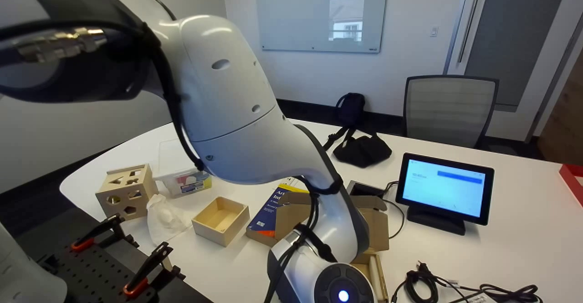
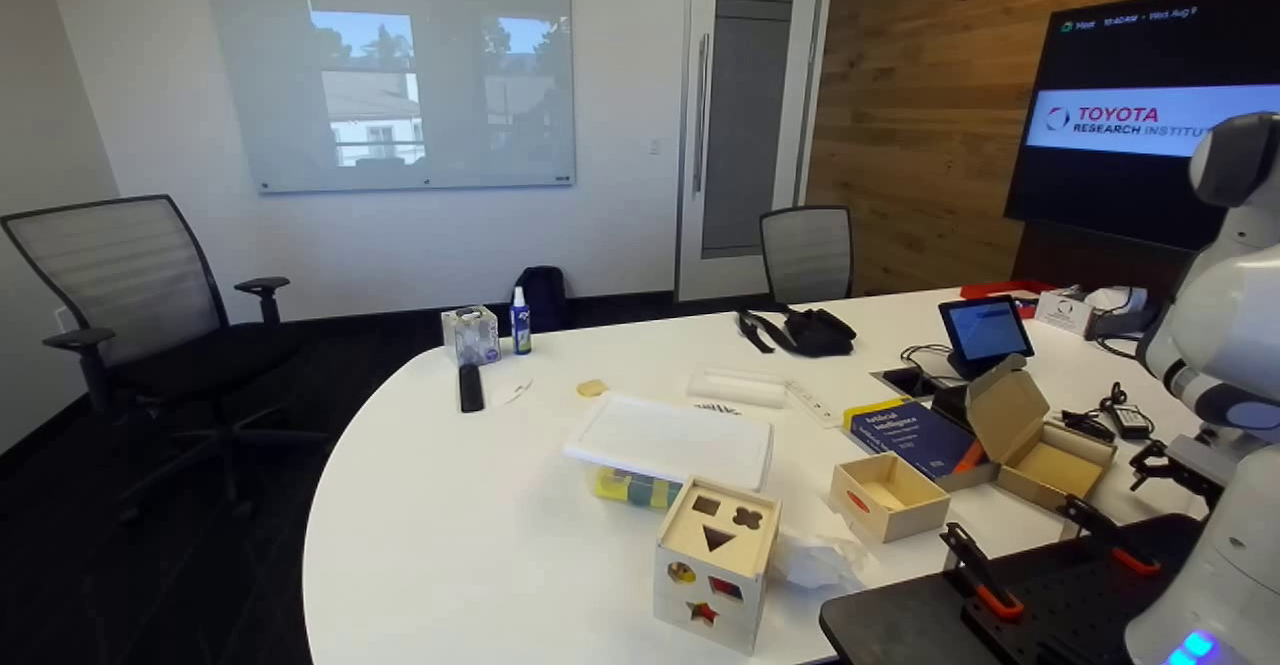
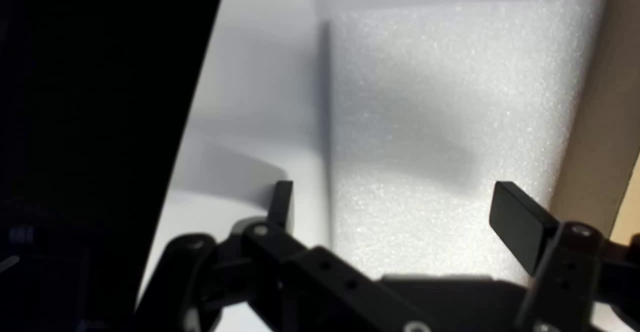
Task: Put the white foam in the brown box
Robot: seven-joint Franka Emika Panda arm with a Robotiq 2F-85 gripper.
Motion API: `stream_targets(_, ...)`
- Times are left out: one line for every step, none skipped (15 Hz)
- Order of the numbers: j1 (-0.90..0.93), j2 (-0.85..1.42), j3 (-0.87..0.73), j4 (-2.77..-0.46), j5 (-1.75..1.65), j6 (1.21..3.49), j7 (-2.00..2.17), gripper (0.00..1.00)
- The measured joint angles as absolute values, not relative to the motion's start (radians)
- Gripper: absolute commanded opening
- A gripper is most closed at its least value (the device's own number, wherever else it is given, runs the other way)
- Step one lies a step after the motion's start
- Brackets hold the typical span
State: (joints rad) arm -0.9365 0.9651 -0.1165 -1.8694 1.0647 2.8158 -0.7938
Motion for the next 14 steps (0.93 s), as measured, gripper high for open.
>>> stream_targets(-0.941, 0.969, -0.116, -1.867, 1.064, 2.816, -0.794, 1.00)
stream_targets(-0.946, 0.973, -0.114, -1.864, 1.064, 2.816, -0.794, 1.00)
stream_targets(-0.949, 0.975, -0.113, -1.862, 1.064, 2.815, -0.794, 1.00)
stream_targets(-0.950, 0.976, -0.112, -1.860, 1.064, 2.815, -0.794, 1.00)
stream_targets(-0.950, 0.976, -0.112, -1.860, 1.064, 2.814, -0.793, 1.00)
stream_targets(-0.950, 0.976, -0.112, -1.860, 1.064, 2.814, -0.792, 1.00)
stream_targets(-0.950, 0.976, -0.111, -1.859, 1.064, 2.814, -0.792, 1.00)
stream_targets(-0.950, 0.976, -0.111, -1.859, 1.064, 2.814, -0.792, 1.00)
stream_targets(-0.950, 0.976, -0.111, -1.859, 1.064, 2.814, -0.792, 1.00)
stream_targets(-0.950, 0.976, -0.111, -1.859, 1.064, 2.814, -0.792, 1.00)
stream_targets(-0.950, 0.976, -0.110, -1.859, 1.064, 2.814, -0.792, 1.00)
stream_targets(-0.950, 0.976, -0.109, -1.859, 1.063, 2.814, -0.792, 1.00)
stream_targets(-0.950, 0.976, -0.106, -1.858, 1.063, 2.814, -0.792, 1.00)
stream_targets(-0.950, 0.976, -0.103, -1.858, 1.063, 2.814, -0.792, 1.00)
